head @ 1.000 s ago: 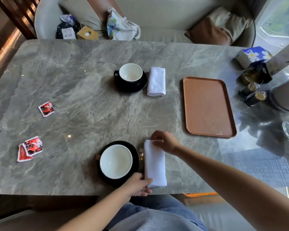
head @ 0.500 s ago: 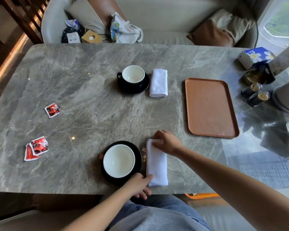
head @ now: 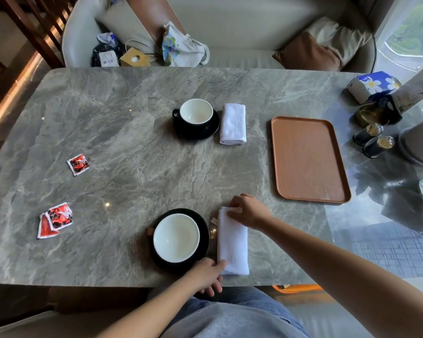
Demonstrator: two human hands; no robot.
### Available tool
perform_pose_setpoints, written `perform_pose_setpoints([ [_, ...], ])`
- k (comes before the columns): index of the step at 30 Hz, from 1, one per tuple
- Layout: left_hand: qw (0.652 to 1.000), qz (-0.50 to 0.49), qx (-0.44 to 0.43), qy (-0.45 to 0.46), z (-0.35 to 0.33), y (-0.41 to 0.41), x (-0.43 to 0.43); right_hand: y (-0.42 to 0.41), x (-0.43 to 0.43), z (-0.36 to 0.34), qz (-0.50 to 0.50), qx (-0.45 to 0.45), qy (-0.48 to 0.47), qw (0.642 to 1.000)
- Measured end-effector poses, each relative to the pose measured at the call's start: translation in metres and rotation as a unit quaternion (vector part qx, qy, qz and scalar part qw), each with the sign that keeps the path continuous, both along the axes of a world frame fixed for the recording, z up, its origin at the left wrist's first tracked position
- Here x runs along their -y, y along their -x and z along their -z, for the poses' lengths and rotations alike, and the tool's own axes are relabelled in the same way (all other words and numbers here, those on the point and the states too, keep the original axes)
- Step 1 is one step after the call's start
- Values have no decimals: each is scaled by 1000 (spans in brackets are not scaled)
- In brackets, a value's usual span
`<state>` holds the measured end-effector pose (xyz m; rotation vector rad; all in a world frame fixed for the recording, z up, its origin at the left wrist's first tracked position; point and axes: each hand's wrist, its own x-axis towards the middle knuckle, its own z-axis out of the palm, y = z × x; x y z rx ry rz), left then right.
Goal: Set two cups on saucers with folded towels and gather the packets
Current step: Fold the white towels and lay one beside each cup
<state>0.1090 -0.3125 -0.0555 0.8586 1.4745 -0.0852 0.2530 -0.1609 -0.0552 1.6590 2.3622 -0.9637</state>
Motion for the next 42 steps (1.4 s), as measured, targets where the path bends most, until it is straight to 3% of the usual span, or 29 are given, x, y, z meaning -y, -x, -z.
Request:
perform_pose_setpoints([
  [22, 999, -19, 13, -31, 11, 3, 4, 1, 6, -1, 6, 4, -9, 1000],
  [31, 1000, 18, 9, 2, -1, 6, -1, 9, 13, -7, 21, -1, -26, 999],
  [36, 992, 110, 25, 52, -23, 25, -10, 15, 14, -15, 22, -26, -50, 998],
  [39, 983, 168, 70, 40, -48, 36, -12, 22, 14, -21, 14, -35, -73, 997],
  [42, 973, 163, 158, -28, -81, 52, -21, 32, 12, -27, -6, -30, -87, 996],
])
